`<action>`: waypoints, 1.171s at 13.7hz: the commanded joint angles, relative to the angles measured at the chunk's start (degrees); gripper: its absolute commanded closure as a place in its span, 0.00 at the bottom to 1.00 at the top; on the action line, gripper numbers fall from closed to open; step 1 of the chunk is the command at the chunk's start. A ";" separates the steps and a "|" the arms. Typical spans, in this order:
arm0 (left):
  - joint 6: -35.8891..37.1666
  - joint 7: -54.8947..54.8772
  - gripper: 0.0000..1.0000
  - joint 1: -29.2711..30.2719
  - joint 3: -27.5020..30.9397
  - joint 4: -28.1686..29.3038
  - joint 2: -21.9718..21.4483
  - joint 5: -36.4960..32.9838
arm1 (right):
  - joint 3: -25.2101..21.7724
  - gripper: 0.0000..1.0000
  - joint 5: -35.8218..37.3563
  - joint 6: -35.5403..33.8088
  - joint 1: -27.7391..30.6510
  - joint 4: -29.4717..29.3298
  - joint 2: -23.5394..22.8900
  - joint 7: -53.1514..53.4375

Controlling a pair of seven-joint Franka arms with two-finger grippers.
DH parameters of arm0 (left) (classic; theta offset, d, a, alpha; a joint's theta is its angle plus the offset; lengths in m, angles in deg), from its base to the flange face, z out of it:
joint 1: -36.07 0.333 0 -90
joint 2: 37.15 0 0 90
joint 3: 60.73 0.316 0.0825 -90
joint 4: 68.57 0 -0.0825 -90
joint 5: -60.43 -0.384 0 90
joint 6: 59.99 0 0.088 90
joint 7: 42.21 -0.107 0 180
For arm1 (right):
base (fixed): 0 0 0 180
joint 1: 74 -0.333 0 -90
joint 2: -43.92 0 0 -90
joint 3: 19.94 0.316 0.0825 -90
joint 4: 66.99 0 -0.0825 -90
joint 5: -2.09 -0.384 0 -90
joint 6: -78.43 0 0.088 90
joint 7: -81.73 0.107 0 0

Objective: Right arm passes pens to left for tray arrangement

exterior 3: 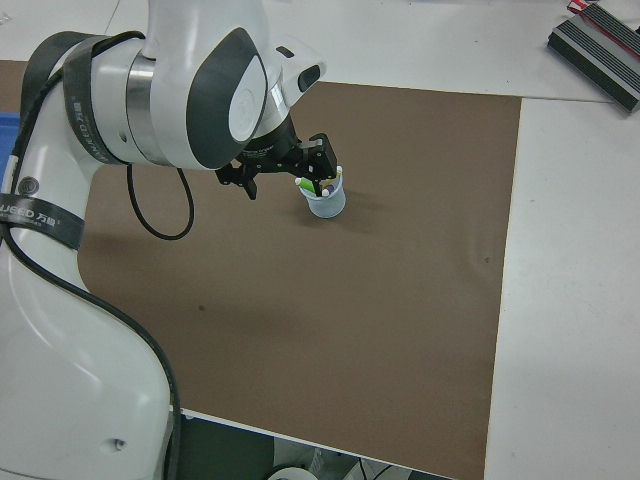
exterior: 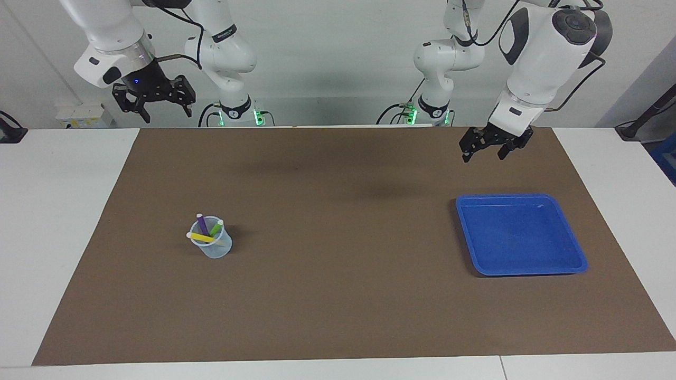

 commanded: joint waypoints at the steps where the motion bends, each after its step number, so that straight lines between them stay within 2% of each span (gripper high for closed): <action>1: -1.46 -0.17 0.00 -0.97 0.93 2.07 -1.70 0.99 | 0.29 0.00 -0.25 -0.50 0.26 0.86 1.02 1.02; 4: -1.46 -0.17 0.00 -0.97 0.93 2.07 -1.70 0.99 | 0.20 0.00 -0.08 0.28 0.26 0.86 1.02 0.84; 7: -1.46 -0.17 0.00 -0.97 0.93 2.07 -1.70 0.99 | 0.12 0.00 0.80 4.24 0.70 0.86 0.75 0.75; 14: -1.28 2.64 0.00 -1.76 0.93 2.07 -1.70 0.99 | -1.99 0.00 -0.08 4.68 0.70 -0.80 1.81 0.14; 16: -0.93 2.73 0.00 -1.93 0.93 1.90 -1.61 0.99 | -1.99 0.00 -0.16 4.59 0.61 0.24 3.30 -1.35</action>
